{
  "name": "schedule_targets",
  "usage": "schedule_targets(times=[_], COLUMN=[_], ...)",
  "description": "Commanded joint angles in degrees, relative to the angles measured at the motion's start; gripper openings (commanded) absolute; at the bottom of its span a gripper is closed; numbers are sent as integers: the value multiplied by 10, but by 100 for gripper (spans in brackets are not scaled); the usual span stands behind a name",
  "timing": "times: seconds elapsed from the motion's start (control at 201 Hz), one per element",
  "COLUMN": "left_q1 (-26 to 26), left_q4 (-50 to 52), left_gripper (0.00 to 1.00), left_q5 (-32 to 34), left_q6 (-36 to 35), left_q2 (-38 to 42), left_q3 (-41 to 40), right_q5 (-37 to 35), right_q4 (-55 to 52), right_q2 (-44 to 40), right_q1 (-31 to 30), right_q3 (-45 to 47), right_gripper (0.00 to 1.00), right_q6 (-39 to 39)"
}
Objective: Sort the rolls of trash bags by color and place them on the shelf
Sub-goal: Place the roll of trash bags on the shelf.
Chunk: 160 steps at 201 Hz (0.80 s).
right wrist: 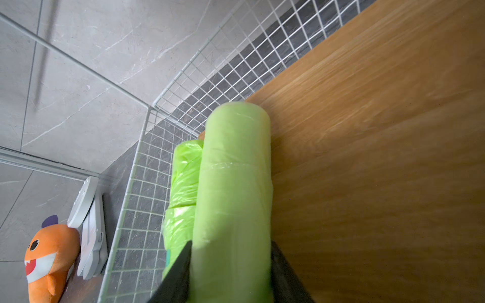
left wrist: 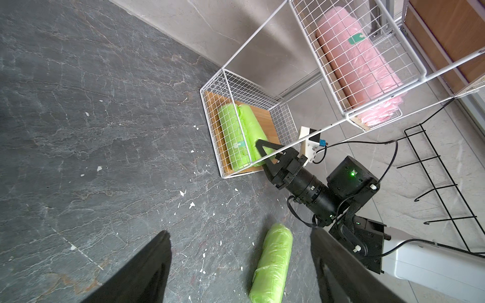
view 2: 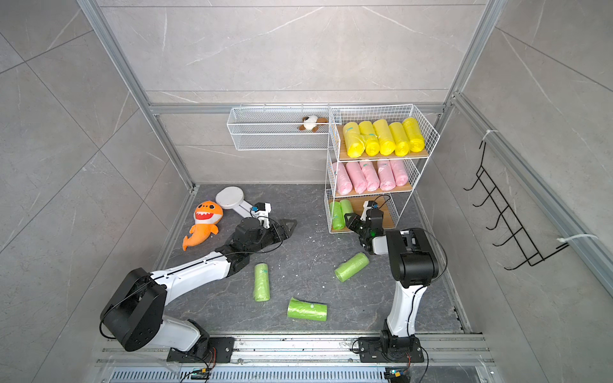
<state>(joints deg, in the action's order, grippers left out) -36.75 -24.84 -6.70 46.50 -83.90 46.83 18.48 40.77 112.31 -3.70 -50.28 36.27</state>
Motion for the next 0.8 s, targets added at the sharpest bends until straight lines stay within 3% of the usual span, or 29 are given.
schedule_targets(times=[0.0,0.503,0.791], left_q1=[-3,-3,-3], left_q4=[-16,-7,-7], left_gripper=[86,86,86], left_q5=[-17,-9,-7], left_q6=[3,-4,-5], left_q2=[-3,7,7], left_q3=[27,16,12], right_q5=[1,-16,6], right_q4=[10,-11,-22], right_q2=[-2,-22,-3], right_q1=[-5,19,17], right_q3=[-8,-6,-26], right_gripper=[28,48,46], right_q6=[-12,-19,-18])
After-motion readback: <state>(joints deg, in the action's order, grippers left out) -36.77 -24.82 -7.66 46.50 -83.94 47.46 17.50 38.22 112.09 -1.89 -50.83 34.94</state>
